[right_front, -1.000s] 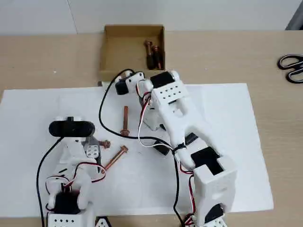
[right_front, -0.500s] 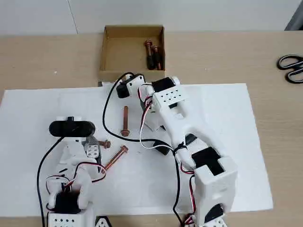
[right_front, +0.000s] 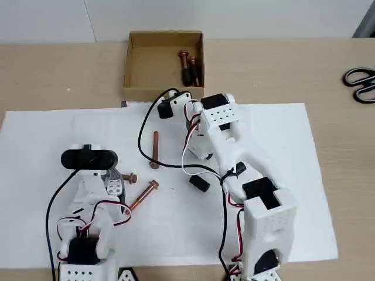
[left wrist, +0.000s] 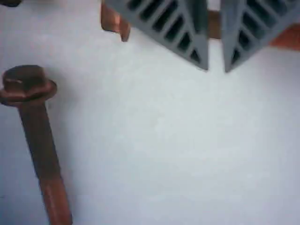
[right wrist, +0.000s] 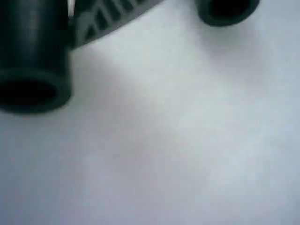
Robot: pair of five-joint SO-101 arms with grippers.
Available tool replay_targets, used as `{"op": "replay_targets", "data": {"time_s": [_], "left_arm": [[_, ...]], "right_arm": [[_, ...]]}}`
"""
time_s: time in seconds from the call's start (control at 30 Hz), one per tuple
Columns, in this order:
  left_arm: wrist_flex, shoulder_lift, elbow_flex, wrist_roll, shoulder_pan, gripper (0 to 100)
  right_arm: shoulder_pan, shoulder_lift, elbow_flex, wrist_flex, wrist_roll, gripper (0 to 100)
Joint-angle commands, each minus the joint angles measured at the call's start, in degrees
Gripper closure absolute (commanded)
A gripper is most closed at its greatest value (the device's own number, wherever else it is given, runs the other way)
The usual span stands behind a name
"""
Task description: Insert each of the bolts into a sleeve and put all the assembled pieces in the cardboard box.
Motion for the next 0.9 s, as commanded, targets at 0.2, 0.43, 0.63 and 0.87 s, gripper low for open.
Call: {"op": "replay_targets", "data": {"time_s": [0.2,0.43,0.63,0.87], "left_arm": [[0.18,-0.35,-0.75,-0.53,0.18,99],[0.18,-0.35,-0.75,-0.53,0.18,99],[0.18,-0.35,-0.75,-0.53,0.18,99],[0.18,-0.35,-0.75,-0.53,0.18,99]], "right_arm": [[0.13,2.33,-0.18,-2.42,0.97,83.8],[-1.36,4.00,-0.18,-1.98,0.79,85.7],[-2.07,4.09,-0.18,-2.15,0.88,91.0],[-2.15,2.95,-2.37,0.57,0.53,98.0]]}}
